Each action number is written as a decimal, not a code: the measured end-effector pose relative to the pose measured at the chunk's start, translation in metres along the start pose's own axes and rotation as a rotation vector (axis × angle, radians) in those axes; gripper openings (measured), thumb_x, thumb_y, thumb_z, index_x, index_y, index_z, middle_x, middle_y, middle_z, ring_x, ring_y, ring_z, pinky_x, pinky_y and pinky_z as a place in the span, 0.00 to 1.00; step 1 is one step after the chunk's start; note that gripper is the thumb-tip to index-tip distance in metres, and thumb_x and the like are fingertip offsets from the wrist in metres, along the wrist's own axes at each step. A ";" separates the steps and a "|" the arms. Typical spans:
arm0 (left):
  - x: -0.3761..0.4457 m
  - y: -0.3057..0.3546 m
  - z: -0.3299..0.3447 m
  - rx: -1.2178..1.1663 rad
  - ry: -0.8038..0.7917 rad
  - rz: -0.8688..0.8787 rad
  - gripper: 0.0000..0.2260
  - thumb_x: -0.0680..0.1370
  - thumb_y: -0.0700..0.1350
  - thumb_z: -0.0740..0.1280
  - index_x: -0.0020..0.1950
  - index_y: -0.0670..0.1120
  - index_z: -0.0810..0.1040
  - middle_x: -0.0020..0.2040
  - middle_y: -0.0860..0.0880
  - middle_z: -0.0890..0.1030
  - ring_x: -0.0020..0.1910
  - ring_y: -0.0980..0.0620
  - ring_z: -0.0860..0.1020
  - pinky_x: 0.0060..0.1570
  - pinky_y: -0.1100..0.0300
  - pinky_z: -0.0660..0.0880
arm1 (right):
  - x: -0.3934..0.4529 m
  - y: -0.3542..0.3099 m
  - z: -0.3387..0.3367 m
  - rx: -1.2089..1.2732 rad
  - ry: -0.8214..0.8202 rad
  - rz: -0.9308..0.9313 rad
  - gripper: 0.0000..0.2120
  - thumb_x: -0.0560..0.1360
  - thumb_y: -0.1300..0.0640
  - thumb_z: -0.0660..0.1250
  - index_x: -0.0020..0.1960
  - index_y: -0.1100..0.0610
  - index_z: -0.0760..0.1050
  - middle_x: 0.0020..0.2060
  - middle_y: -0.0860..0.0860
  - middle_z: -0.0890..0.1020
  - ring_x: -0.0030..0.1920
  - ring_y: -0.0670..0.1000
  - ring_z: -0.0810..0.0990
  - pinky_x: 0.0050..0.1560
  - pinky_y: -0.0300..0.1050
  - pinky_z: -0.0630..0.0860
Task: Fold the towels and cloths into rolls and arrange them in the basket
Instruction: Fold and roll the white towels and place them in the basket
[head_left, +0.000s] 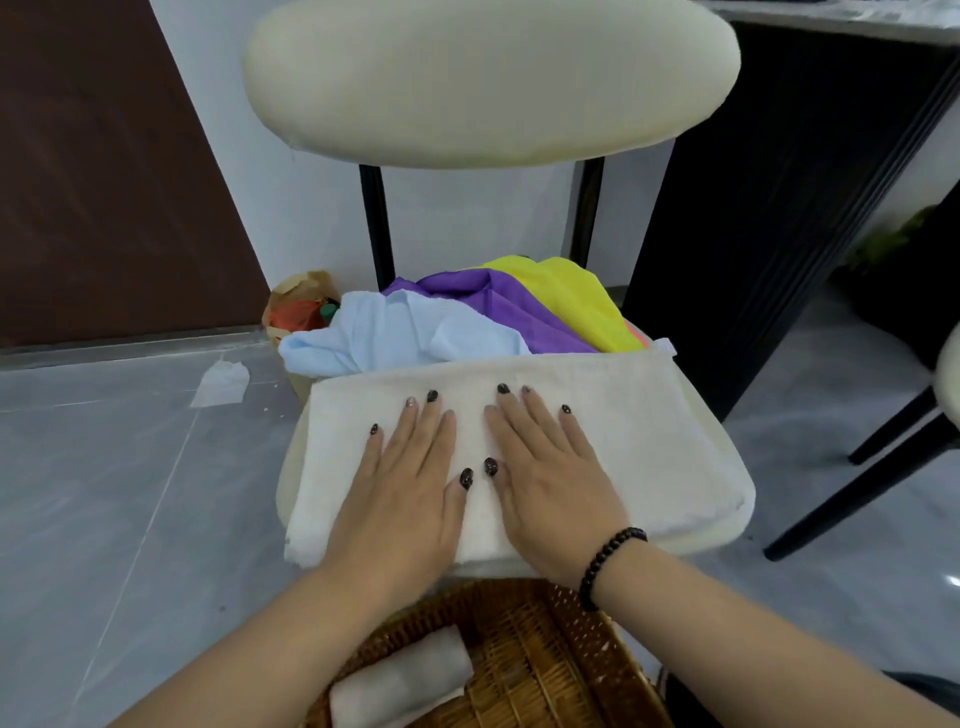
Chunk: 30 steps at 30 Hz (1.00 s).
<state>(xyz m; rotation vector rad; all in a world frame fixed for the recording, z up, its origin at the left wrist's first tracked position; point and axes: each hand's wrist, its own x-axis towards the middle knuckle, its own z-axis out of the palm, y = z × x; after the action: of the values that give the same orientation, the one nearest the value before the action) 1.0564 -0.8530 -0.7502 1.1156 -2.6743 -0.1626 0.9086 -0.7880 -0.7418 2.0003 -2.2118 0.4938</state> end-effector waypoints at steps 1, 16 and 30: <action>-0.001 -0.005 0.004 0.020 -0.003 0.003 0.31 0.76 0.59 0.35 0.77 0.48 0.41 0.78 0.51 0.41 0.77 0.55 0.39 0.75 0.56 0.36 | -0.002 0.002 0.000 -0.014 -0.085 -0.004 0.28 0.78 0.48 0.45 0.74 0.58 0.63 0.75 0.53 0.61 0.75 0.54 0.58 0.72 0.58 0.61; -0.023 -0.065 -0.015 -0.033 -0.225 -0.372 0.30 0.80 0.62 0.39 0.78 0.53 0.36 0.79 0.49 0.38 0.78 0.51 0.41 0.75 0.45 0.38 | -0.032 0.082 -0.025 -0.064 -0.296 0.345 0.42 0.72 0.29 0.36 0.78 0.52 0.39 0.77 0.46 0.39 0.76 0.47 0.39 0.76 0.52 0.39; 0.004 -0.073 -0.038 -0.780 0.133 -0.649 0.25 0.73 0.50 0.71 0.68 0.46 0.71 0.58 0.49 0.81 0.51 0.51 0.79 0.43 0.58 0.72 | 0.001 0.117 -0.048 0.622 0.014 0.868 0.16 0.71 0.53 0.71 0.54 0.54 0.68 0.48 0.53 0.73 0.49 0.53 0.71 0.41 0.44 0.67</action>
<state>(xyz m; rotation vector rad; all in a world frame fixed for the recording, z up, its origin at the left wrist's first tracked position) 1.1139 -0.9077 -0.7269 1.5383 -1.7387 -1.0751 0.7873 -0.7653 -0.7149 1.0303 -3.1041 1.4038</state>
